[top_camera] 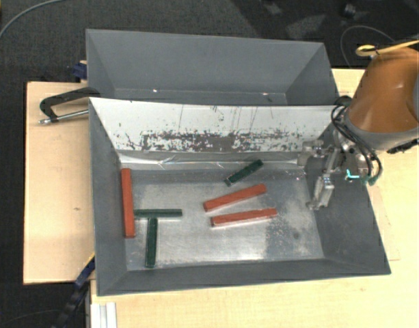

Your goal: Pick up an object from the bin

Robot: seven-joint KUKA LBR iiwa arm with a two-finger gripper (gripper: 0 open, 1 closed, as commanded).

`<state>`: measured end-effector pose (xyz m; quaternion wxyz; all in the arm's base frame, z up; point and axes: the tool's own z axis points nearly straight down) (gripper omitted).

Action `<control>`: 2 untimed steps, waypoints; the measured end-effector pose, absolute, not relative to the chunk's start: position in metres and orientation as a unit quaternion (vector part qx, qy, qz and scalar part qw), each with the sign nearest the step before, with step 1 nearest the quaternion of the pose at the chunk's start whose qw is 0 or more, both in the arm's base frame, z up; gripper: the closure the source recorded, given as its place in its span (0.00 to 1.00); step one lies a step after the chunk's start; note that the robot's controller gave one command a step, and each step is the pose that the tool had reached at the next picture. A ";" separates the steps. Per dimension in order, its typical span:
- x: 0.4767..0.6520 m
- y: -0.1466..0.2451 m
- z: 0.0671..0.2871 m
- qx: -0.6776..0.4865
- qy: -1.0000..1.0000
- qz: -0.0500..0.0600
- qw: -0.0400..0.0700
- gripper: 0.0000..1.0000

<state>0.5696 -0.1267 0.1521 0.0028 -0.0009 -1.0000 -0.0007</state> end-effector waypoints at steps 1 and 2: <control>0.551 -0.056 0.068 0.058 -0.998 -0.002 0.001 0.00; 0.534 -0.006 0.072 0.094 -0.996 -0.001 -0.001 0.00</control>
Offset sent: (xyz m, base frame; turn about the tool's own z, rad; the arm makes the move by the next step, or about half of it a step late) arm -0.0184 0.0669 -0.0821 -0.1131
